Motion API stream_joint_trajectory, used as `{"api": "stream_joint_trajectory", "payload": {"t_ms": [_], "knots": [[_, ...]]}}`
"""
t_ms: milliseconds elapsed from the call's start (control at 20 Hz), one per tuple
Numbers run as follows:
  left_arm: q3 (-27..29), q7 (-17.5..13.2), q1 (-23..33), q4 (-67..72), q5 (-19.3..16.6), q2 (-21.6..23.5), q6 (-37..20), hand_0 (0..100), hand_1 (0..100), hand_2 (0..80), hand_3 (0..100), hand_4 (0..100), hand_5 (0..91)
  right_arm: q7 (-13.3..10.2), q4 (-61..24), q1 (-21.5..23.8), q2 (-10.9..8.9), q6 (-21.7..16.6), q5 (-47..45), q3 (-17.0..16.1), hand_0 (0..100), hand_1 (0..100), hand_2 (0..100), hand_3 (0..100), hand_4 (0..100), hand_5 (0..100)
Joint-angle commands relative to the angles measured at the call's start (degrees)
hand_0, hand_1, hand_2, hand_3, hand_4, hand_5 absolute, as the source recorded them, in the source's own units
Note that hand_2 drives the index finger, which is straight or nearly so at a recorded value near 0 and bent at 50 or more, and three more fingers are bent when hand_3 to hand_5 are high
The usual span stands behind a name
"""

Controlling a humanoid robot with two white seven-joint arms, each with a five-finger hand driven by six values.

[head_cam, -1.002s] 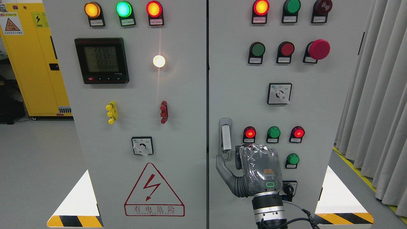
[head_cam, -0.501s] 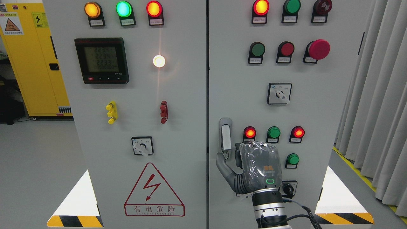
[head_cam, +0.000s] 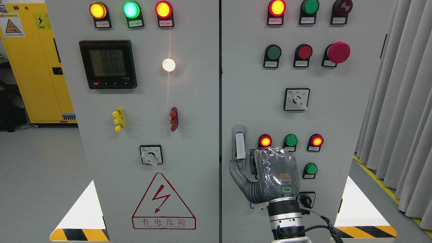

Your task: Release door handle

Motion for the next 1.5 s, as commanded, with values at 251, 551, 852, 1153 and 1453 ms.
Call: {"api": "stream_joint_trajectory", "payload": {"t_ms": [251, 551, 852, 1153, 1453], "knots": [[0.0, 0.0, 0.0, 0.0, 0.0, 0.0, 0.1, 12, 56, 0.0, 0, 0, 0.0, 0.0, 1.0, -0.9, 0.01, 0.4, 0.0, 0.0, 41, 29, 92, 100, 97, 93], [0.0, 0.0, 0.0, 0.0, 0.0, 0.0, 0.1, 12, 56, 0.0, 0, 0, 0.0, 0.0, 1.0, -1.2, 0.01, 1.5, 0.0, 0.0, 41, 32, 93, 100, 97, 93], [0.0, 0.0, 0.0, 0.0, 0.0, 0.0, 0.1, 12, 56, 0.0, 0, 0, 0.0, 0.0, 1.3, -1.4, 0.01, 1.5, 0.0, 0.0, 42, 34, 93, 100, 97, 93], [0.0, 0.0, 0.0, 0.0, 0.0, 0.0, 0.1, 12, 56, 0.0, 0, 0, 0.0, 0.0, 1.2, -1.3, 0.01, 1.5, -0.1, 0.0, 53, 34, 93, 100, 97, 93], [0.0, 0.0, 0.0, 0.0, 0.0, 0.0, 0.1, 12, 56, 0.0, 0, 0, 0.0, 0.0, 1.0, -1.3, 0.01, 1.5, 0.0, 0.0, 62, 34, 93, 100, 97, 93]]}}
